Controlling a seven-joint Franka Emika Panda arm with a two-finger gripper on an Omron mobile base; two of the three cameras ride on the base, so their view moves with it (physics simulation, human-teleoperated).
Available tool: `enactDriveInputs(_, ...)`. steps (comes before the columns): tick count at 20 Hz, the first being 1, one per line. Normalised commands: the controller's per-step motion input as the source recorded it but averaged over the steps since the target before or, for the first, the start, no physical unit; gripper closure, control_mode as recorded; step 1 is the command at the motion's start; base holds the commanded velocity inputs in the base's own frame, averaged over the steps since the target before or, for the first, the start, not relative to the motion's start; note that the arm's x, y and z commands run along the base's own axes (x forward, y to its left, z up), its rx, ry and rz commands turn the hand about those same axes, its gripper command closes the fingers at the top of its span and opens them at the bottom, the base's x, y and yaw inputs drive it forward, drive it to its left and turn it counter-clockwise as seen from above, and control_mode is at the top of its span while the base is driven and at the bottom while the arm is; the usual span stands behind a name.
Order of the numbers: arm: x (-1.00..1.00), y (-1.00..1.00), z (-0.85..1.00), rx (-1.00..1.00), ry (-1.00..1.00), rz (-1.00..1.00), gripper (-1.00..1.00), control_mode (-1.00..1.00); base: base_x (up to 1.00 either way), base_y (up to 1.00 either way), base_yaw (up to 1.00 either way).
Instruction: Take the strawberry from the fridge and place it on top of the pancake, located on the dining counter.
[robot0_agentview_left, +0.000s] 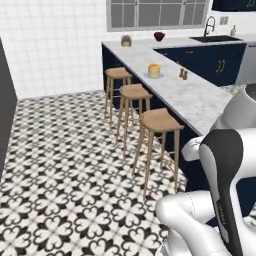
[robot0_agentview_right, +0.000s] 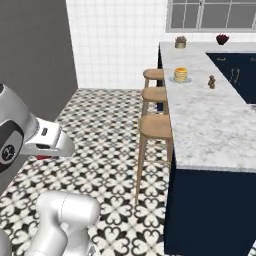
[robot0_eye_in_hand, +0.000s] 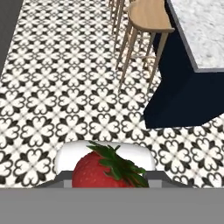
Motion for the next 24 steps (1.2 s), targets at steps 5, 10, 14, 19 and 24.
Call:
enactDriveInputs(5,0.00,0.00,0.00,0.00,0.00,0.00,1.00,1.00,0.64,0.71,-0.50)
enactDriveInputs(10,0.00,0.00,0.00,0.00,0.00,0.00,1.00,1.00,0.52,0.90,-0.36)
enactDriveInputs(14,0.00,0.00,0.00,0.00,0.00,0.00,1.00,1.00,0.59,1.00,-0.50)
enactDriveInputs(19,0.00,0.00,0.00,0.00,0.00,0.00,1.00,1.00,0.34,1.00,-0.51)
enactDriveInputs(24,0.00,0.00,0.00,0.00,0.00,0.00,1.00,1.00,0.17,0.99,-0.50)
